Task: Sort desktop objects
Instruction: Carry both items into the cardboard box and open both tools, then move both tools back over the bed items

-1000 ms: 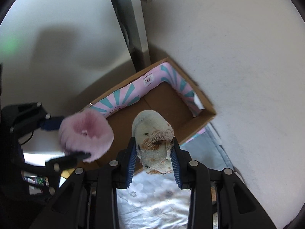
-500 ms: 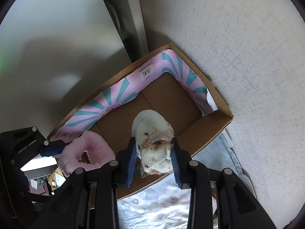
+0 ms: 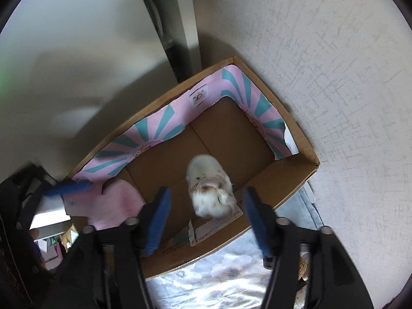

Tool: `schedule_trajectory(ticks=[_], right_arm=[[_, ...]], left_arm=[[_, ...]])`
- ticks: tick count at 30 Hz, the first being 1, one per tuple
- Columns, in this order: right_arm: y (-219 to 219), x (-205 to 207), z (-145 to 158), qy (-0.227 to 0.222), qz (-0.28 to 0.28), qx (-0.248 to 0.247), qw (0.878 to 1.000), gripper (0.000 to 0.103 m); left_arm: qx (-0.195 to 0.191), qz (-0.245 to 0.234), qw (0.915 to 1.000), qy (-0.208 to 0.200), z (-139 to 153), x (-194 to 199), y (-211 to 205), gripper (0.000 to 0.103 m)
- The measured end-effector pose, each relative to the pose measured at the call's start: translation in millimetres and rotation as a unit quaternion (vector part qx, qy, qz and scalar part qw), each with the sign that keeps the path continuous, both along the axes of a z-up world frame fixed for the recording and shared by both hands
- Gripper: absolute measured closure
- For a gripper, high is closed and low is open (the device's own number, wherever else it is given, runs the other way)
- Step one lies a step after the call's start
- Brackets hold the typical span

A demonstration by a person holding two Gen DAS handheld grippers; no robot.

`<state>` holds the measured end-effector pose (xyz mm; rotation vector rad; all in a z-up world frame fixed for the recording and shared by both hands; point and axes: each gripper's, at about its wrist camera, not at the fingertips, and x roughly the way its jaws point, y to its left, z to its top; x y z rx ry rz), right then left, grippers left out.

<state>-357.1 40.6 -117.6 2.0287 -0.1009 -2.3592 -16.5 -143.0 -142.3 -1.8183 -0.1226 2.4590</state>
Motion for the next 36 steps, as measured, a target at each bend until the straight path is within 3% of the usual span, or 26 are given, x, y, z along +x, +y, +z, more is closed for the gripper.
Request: schedule_trajectory(ticks=[13, 15, 17, 22, 36], right_arm=[[12, 27, 23, 0.025, -0.034, 0.014, 0.999, 0.040], [15, 34, 28, 0.028, -0.034, 0.009, 0.999, 0.040], [17, 44, 29, 0.030, -0.038, 0.008, 0.999, 0.040], [29, 66, 34, 0.037, -0.053, 0.016, 0.998, 0.040], [85, 161, 69, 0.052, -0.122, 0.036, 0.991, 0.040]], left_arm=[[0.004, -0.005, 0.9998, 0.021, 12, 9, 8, 0.000], [-0.010, -0.006, 0.9996, 0.025, 17, 10, 10, 0.000], [-0.027, -0.006, 0.9988, 0.040, 22, 13, 13, 0.000], [-0.012, -0.019, 0.9987, 0.045, 31, 11, 22, 0.000], [-0.028, -0.069, 0.9943, 0.077, 71, -14, 82, 0.000]])
